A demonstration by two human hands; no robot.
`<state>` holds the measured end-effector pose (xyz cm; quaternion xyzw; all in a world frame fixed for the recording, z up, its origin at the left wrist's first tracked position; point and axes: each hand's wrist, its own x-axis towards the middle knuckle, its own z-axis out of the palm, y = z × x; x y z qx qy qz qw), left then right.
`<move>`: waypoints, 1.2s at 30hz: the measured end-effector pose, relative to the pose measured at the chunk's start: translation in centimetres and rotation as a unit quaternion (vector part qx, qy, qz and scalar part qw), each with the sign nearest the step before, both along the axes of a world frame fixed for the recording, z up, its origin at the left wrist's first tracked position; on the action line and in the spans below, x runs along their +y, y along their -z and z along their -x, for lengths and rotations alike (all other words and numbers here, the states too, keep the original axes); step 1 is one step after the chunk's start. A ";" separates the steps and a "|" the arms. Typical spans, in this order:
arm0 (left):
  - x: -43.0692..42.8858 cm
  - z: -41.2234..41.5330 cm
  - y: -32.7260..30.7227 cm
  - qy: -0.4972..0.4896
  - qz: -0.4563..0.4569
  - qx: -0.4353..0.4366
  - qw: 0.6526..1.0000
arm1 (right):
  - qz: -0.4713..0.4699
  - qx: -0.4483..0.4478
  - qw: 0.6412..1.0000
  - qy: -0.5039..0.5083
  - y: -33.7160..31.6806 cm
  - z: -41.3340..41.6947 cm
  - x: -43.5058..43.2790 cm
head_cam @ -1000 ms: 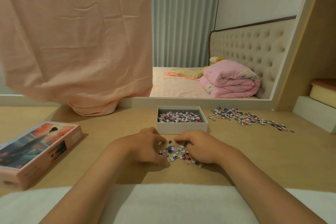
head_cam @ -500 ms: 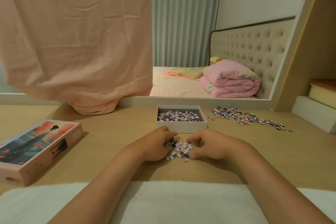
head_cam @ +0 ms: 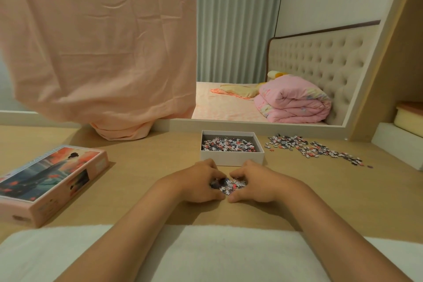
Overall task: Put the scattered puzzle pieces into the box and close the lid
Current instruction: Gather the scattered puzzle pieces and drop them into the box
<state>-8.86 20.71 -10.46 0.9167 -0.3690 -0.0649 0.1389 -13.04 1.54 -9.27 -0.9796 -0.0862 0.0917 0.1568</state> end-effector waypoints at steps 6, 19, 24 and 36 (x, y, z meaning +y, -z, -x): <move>-0.9 0.0 0.3 0.004 0.047 -0.023 0.999 | -0.067 -0.023 0.997 0.027 0.3 -0.4 0.7; -1.7 -1.4 1.3 -0.083 0.238 0.048 0.966 | -0.315 -0.011 0.934 0.171 0.8 -1.3 0.8; -2.0 -2.1 0.2 -0.092 0.344 0.123 0.926 | -0.484 -0.010 0.852 0.198 0.3 -1.2 0.8; -3.9 -7.8 -4.2 -0.093 0.327 0.061 0.939 | -0.310 -0.139 0.931 0.136 -3.5 -8.1 -1.2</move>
